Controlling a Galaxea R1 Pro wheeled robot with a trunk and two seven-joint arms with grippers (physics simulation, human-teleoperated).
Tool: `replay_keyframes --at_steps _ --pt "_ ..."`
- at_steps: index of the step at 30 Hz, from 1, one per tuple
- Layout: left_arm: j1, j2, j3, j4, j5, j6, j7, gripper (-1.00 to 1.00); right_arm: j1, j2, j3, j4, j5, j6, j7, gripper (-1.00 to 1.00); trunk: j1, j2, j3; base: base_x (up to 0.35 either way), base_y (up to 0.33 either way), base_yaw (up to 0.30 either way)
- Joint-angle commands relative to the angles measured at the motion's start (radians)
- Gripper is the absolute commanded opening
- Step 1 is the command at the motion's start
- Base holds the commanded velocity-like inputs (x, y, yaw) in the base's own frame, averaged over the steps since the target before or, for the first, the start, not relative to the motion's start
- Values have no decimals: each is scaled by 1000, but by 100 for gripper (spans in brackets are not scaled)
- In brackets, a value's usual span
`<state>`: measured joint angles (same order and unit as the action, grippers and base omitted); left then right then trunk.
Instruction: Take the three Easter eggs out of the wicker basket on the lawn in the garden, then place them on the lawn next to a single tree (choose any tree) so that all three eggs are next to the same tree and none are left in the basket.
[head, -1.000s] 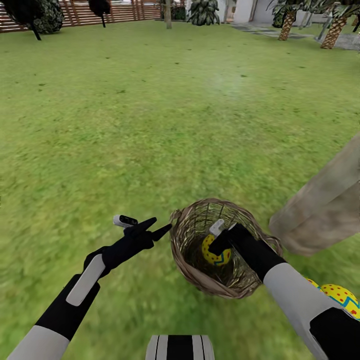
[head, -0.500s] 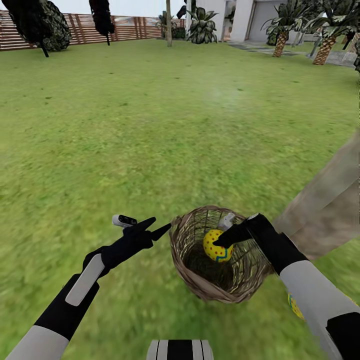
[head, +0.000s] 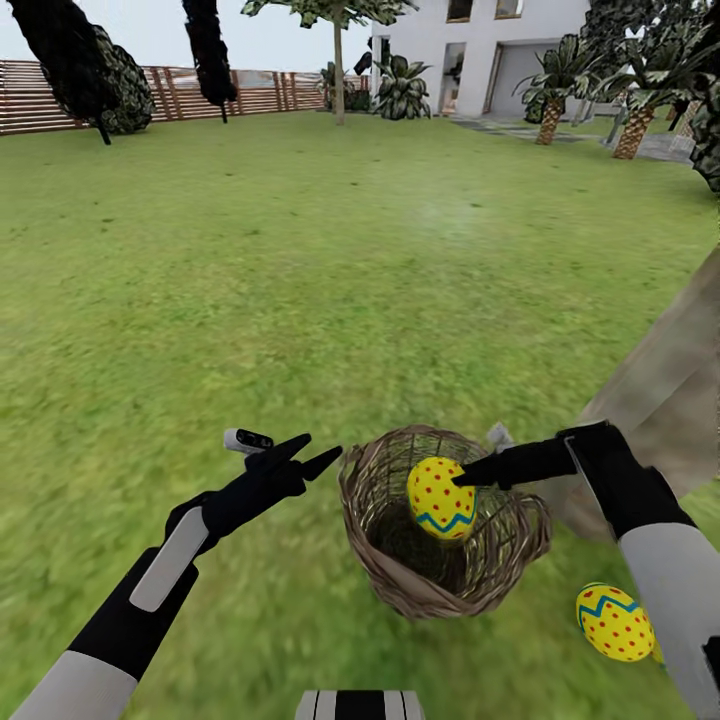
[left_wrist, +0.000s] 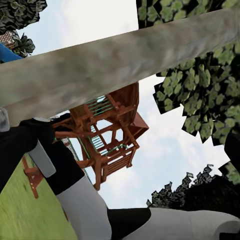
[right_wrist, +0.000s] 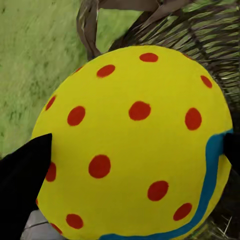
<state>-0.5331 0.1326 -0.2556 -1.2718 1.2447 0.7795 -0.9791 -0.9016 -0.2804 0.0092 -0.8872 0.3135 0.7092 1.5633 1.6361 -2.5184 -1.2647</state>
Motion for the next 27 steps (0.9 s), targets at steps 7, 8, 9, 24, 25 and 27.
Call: replay_keyframes --at_steps 7,8,9,24,25,27 --pt "-1 36 -1 -9 6 2 -80 100 0 7 -144 1 2 16 7 -100 -1 0 3 0 0 0" --pt "-1 39 -2 -8 6 2 -96 100 0 7 -177 1 -19 24 7 -100 -1 0 3 0 0 0" --pt "-1 40 -2 -7 6 1 -101 100 0 7 -190 2 -62 46 7 -100 -1 0 3 0 0 0" --pt "-1 40 -1 -7 5 0 -108 100 9 0 -204 19 -257 107 7 -100 -1 0 3 -255 0 0" --pt "-1 40 -1 -7 5 0 -108 100 9 0 -205 20 -257 107 7 -100 -1 0 3 -341 0 0" --pt "-1 39 -1 -8 5 0 -108 100 9 0 -205 20 -257 107 7 -100 -1 0 3 -341 0 0"
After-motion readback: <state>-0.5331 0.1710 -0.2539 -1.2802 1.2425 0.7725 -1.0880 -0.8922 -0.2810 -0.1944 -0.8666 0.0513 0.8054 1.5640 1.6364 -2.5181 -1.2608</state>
